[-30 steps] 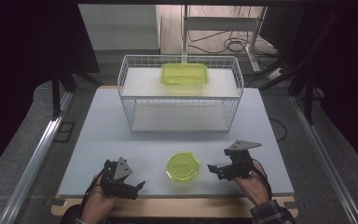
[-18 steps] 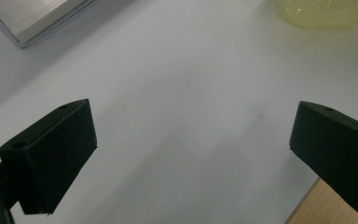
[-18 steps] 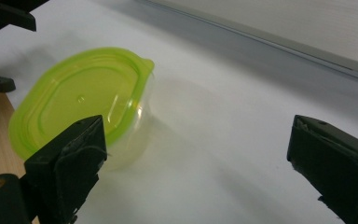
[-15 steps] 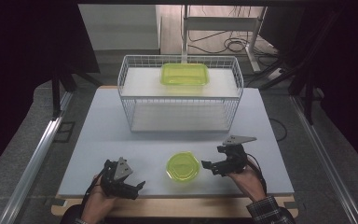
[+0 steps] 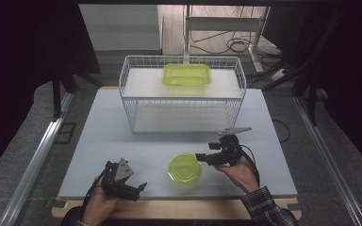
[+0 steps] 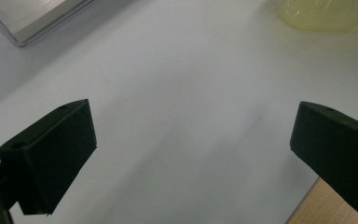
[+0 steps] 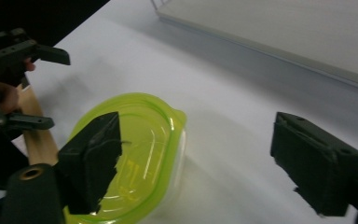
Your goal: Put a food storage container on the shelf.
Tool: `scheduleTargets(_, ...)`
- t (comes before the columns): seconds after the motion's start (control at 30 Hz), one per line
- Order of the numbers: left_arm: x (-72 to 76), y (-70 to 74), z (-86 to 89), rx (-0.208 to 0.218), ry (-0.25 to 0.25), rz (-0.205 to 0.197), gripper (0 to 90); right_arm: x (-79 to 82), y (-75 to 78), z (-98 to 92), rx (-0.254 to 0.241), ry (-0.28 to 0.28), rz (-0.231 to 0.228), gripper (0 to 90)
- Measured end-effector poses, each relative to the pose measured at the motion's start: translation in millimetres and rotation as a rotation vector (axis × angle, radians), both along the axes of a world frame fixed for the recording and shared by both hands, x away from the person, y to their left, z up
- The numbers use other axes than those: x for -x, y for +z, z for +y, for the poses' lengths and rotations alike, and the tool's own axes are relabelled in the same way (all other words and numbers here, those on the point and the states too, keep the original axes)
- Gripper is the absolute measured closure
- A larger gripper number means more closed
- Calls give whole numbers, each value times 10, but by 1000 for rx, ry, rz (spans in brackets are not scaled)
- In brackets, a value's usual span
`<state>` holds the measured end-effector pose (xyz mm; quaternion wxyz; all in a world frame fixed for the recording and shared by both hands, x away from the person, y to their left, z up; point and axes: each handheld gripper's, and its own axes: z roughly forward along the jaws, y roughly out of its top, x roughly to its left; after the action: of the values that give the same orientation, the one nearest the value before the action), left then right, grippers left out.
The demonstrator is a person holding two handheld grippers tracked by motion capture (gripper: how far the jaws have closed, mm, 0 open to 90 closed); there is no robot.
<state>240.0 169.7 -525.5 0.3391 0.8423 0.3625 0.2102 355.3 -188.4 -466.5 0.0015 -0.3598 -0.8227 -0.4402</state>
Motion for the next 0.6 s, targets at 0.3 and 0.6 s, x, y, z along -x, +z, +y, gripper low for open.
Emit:
scheduleTargets(0.3, -2, -7, -6, -6, -1, 2, 0, -84, -111, 89, 4, 74, 125, 423)
scheduleTargets(0.6, -4, -15, -17, -18, -9, 4, 0, -147, -231, 95, -5, 96, 229, 621)
